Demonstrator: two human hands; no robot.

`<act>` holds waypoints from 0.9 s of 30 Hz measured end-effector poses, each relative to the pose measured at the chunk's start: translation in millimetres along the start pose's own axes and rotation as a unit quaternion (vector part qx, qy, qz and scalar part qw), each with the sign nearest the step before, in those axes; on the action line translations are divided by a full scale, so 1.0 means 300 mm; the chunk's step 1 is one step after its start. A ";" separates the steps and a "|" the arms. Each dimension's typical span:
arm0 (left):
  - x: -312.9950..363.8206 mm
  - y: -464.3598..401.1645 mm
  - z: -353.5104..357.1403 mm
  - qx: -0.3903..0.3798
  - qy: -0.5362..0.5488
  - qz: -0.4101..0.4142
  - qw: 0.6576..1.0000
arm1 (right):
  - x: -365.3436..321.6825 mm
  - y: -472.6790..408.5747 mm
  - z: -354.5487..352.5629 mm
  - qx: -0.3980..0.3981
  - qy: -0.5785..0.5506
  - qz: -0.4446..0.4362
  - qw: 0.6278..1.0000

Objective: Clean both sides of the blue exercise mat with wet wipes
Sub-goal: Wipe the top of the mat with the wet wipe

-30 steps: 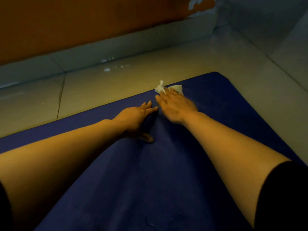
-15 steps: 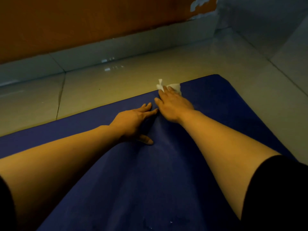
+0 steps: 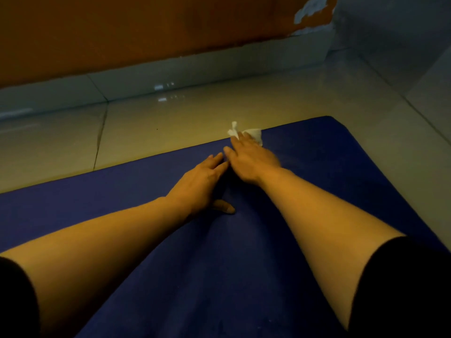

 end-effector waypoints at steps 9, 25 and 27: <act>-0.198 0.105 0.080 -0.064 -0.060 -0.058 0.994 | 0.019 -0.004 -0.025 0.083 0.013 0.089 0.993; -0.214 0.100 0.100 -0.070 -0.012 -0.012 0.997 | -0.079 -0.015 0.041 0.085 0.045 0.055 0.994; -0.216 0.098 0.097 -0.065 -0.009 -0.011 0.998 | -0.152 -0.005 0.098 0.060 0.065 -0.003 0.996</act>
Point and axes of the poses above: each hand's wrist, its own y-axis away from the middle knuckle, its own z-axis out of the palm, x = y × z, the point moved 8 cm from there along -y, towards the middle knuckle, and after that the axes turned 12 degrees about -z, right-handed, at the moved point
